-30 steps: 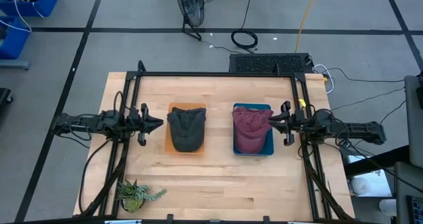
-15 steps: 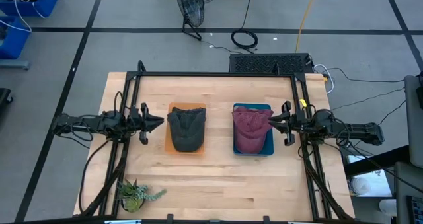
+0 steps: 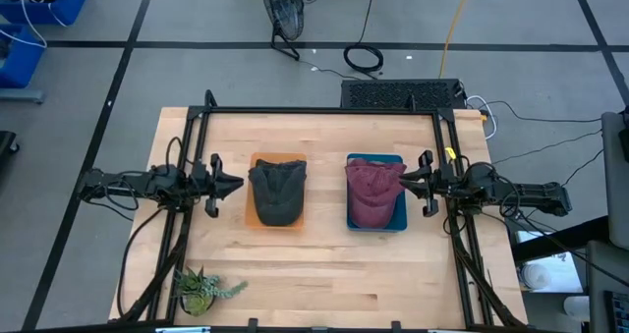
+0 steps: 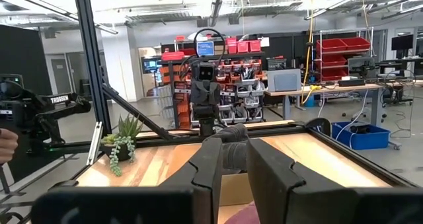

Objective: Pick & Place hat
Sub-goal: Return to Home Position

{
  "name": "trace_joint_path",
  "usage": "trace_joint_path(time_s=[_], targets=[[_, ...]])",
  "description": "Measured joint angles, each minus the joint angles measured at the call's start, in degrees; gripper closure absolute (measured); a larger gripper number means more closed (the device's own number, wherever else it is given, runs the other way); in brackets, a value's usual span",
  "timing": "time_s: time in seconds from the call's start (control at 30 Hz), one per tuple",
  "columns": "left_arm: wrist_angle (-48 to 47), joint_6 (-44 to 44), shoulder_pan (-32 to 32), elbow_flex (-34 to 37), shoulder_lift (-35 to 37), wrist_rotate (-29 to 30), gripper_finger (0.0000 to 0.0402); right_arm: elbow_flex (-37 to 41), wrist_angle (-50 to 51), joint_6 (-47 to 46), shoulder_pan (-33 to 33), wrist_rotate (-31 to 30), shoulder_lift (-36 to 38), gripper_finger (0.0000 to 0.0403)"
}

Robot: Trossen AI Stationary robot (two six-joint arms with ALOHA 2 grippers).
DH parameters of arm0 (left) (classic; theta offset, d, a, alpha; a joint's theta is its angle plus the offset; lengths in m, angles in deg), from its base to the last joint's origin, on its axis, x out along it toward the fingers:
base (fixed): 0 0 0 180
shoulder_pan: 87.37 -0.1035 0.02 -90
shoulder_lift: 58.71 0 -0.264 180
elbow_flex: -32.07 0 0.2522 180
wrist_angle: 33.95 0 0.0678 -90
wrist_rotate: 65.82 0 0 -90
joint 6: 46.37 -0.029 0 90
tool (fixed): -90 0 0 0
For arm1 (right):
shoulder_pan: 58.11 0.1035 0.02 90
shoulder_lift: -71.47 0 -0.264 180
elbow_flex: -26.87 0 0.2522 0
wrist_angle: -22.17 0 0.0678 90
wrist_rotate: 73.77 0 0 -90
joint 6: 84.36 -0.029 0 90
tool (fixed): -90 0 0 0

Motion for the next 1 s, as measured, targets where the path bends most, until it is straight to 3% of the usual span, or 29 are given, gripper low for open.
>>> trace_joint_path(time_s=[0.17,1.0], targets=[[-0.4,-1.3,0.0,0.0,0.0,-2.4,0.0355,0.0,0.0,0.0,0.0,0.0,0.0,0.0344],[-0.5,-4.0,0.0,0.0,0.0,-1.3,0.0355,0.0,0.0,0.0,0.0,0.0,0.0,0.0344]])
